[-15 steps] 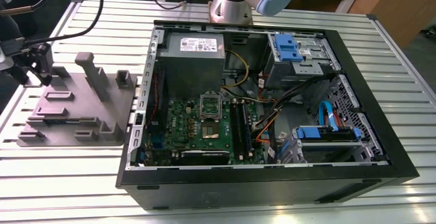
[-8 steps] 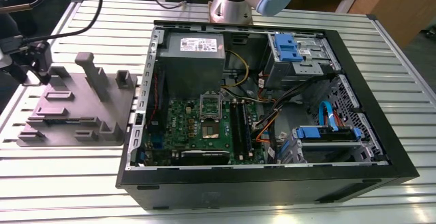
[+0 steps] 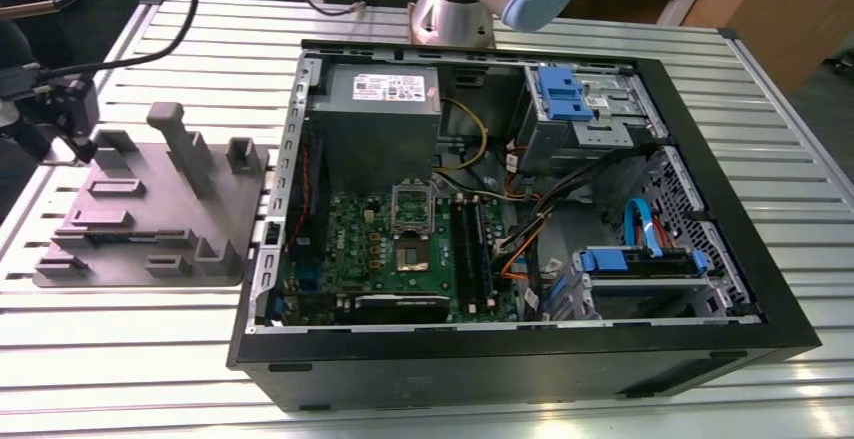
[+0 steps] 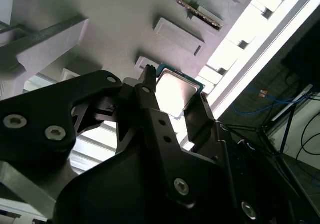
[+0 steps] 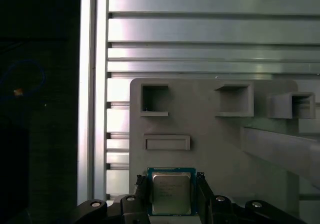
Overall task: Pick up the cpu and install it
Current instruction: 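Pick up the cpu and move it towards the insertion slot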
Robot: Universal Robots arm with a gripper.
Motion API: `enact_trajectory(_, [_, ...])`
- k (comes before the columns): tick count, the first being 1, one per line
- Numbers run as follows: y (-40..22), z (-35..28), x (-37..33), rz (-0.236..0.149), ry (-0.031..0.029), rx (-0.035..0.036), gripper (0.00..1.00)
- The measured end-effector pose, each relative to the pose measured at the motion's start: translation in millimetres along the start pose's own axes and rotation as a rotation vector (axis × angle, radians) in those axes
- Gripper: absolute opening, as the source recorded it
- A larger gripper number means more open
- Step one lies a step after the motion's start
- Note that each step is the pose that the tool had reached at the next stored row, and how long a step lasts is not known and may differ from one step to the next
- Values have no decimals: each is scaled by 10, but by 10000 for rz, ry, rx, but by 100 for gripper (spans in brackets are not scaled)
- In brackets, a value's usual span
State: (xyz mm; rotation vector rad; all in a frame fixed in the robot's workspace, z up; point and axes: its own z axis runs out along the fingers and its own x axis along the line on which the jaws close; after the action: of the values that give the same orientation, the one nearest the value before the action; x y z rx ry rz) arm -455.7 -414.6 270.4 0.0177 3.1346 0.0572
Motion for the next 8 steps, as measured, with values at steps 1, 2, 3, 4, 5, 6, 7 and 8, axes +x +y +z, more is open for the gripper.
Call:
enact_trajectory(1, [0, -6, 0, 0, 0, 0, 47])
enact_trajectory(2, [1, -13, 0, 0, 0, 0, 47])
enact_trajectory(3, [1, -19, 0, 0, -1, 0, 47])
enact_trajectory(4, [1, -26, 0, 0, 1, 0, 47])
enact_trajectory(5, [1, -32, 0, 0, 0, 0, 47])
enact_trajectory(6, [2, -37, 0, 0, -1, 0, 47])
enact_trajectory(7, [2, -43, 0, 0, 0, 0, 47])
enact_trajectory(8, [2, -49, 0, 0, 0, 0, 47])
